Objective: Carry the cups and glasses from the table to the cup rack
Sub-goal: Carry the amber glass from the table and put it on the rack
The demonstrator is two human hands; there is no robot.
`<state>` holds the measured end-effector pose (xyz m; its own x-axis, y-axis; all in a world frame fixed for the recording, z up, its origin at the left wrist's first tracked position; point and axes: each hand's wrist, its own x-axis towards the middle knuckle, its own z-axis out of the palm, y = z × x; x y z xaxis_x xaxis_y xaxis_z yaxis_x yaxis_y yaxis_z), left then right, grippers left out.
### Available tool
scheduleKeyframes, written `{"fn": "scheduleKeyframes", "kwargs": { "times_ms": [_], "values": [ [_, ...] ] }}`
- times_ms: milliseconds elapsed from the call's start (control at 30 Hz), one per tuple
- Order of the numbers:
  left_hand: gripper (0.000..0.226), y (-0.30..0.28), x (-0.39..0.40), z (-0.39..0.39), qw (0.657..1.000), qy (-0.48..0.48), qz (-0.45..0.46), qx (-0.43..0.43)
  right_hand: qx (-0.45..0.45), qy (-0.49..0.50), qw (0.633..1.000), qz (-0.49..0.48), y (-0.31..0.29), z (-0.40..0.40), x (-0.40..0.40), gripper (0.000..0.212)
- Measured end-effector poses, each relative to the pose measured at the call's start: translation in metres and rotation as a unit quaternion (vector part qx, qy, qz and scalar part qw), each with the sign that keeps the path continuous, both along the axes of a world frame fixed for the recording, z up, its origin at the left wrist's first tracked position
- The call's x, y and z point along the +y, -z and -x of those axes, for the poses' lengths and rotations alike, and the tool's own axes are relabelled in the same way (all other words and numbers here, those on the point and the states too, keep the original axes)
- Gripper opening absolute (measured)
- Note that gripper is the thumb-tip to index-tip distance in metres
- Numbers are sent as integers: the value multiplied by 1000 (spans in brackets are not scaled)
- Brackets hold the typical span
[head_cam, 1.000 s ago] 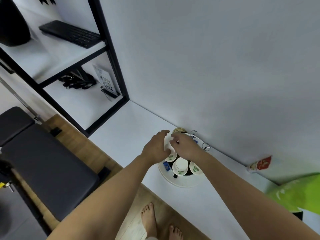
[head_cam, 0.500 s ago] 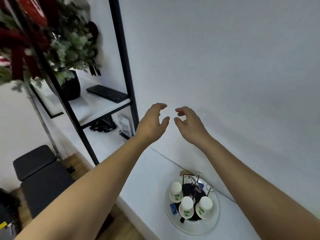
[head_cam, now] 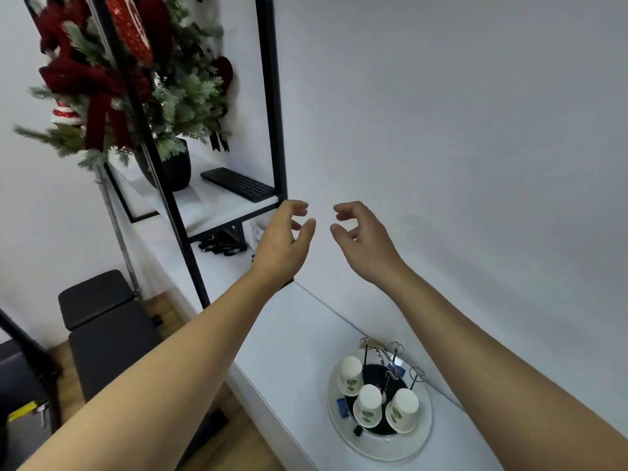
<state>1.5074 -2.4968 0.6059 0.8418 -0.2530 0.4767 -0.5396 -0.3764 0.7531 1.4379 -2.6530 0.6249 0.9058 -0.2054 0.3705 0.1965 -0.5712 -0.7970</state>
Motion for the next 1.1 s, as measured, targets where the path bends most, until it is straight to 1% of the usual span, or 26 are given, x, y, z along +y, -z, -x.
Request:
{"fn": "scheduleKeyframes", "kwargs": {
  "times_ms": [133, 267, 433, 500, 600, 667, 733, 800, 933, 1000, 1067, 1100],
  "values": [
    [29, 4, 37, 13, 1000, -22, 14, -7, -4, -50, 999, -16, -1, -6, 38, 31],
    [18, 4, 98, 32, 997, -68, 27, -8, -13, -119, 992, -33, -6, -12, 99, 29],
    [25, 8, 212, 95, 981, -194, 7, -8, 0, -244, 969, -27, 6, 4, 216, 27],
    [24, 14, 272, 141, 967, -254, 7, -5, 10, -311, 950, -21, 12, 29, 278, 26],
    [16, 21, 356, 227, 934, -358, -6, 5, 29, -401, 915, -38, 20, 87, 369, 23],
    [15, 21, 406, 301, 904, -428, 4, 8, 41, -467, 882, -45, 24, 143, 432, 21],
    [13, 20, 448, 385, 871, -491, 4, -12, 50, -528, 846, -52, 27, 213, 488, 17],
    [13, 18, 476, 465, 843, -537, -3, -13, 50, -580, 811, -62, 28, 284, 530, 17],
    [20, 22, 517, 637, 780, -626, -17, -5, 55, -661, 745, -66, 40, 437, 596, 19],
    [21, 31, 527, 728, 739, -674, -6, 12, 64, -709, 701, -43, 52, 518, 626, 22],
    [23, 35, 532, 814, 697, -717, -2, 25, 88, -744, 662, -41, 59, 595, 652, 19],
    [24, 37, 534, 845, 680, -733, 1, 31, 97, -755, 646, -45, 59, 624, 661, 18]
  ]
}}
